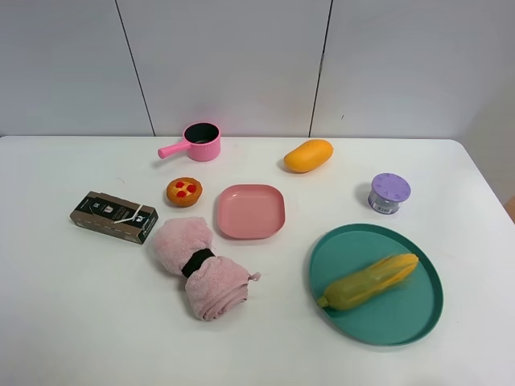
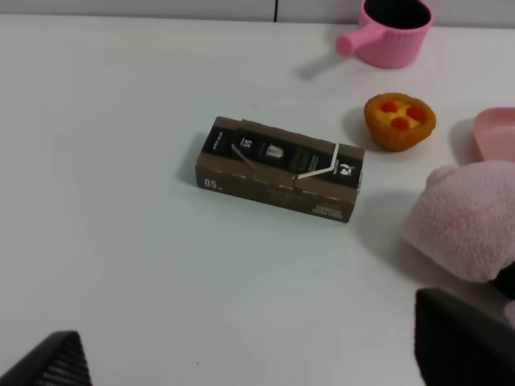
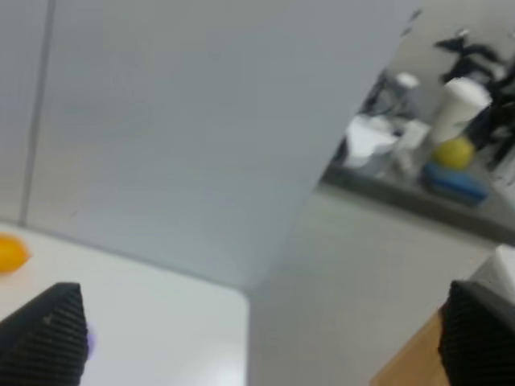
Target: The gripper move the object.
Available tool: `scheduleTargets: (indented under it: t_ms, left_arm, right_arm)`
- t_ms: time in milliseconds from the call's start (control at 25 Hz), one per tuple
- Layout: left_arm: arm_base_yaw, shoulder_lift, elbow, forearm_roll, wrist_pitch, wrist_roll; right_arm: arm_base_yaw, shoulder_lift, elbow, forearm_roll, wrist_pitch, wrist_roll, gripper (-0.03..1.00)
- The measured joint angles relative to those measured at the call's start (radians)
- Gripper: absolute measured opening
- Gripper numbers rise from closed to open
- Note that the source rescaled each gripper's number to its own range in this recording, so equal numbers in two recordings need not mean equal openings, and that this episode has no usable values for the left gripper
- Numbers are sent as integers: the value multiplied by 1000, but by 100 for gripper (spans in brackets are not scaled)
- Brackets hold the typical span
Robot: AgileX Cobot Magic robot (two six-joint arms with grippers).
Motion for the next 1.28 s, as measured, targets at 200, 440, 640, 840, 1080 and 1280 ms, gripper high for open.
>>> scheduleTargets:
  t_ms: [200,440,640,840,1080,1280]
  left_arm:
    - [0,0,0,0,0,0]
    - [0,0,0,0,0,0]
    - [0,0,0,0,0,0]
    - [0,0,0,0,0,0]
    - [0,0,0,0,0,0]
    - [0,0,0,0,0,0]
  right_arm:
    - [-65,-119,167,115,-54,-3,100]
    - [-145,-211,295,270,-86,-5,100]
    - [-208,-292,443,315,-109,-3,100]
    - [-216,-362,590,350,-64,65,100]
    - [-216,-409,813,391,-40,112,100]
    - [-216,-426,962,410,-118,132,100]
